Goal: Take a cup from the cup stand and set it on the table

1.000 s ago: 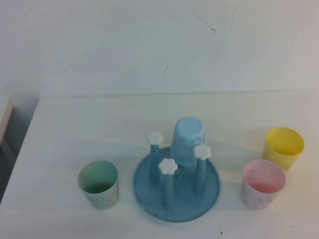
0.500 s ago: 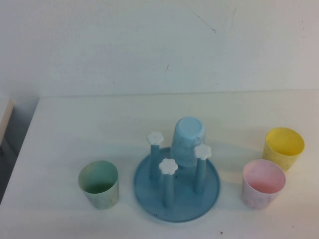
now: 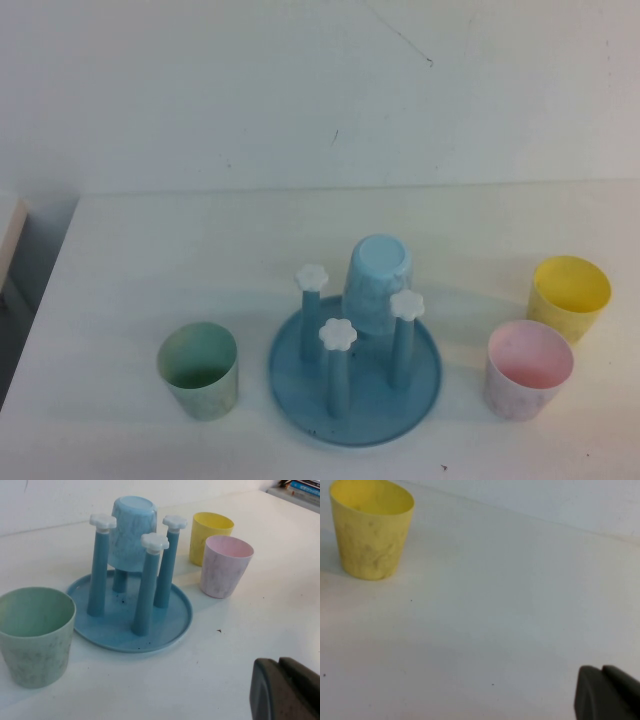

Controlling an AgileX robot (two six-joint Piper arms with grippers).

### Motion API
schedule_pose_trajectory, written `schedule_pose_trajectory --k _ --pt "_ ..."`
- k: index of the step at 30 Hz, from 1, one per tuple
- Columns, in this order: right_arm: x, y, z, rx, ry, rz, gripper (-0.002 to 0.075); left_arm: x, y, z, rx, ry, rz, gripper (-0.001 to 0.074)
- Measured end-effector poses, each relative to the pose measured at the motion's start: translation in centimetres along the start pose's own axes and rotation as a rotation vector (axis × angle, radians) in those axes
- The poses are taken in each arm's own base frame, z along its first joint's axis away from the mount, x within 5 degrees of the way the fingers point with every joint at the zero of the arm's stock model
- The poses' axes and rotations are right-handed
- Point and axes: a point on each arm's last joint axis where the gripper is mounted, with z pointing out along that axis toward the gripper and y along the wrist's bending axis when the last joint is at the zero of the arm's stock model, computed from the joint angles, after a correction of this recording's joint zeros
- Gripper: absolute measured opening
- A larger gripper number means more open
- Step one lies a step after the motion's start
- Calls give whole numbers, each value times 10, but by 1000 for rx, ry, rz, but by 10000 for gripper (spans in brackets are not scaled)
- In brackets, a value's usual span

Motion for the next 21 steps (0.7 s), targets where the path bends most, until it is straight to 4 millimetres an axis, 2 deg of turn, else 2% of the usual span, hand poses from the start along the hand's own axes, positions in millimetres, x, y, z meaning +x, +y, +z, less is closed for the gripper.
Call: schedule_pose_trajectory --k 14,18,21 --pt "0 0 0 0 1 0 -1 0 2 0 -18 4 28 -1" --pt "0 0 0 0 2 -1 -1 5 12 2 -123 14 142 -1" --pt "0 0 0 1 3 -2 -1 11 26 8 -251 -44 179 -1"
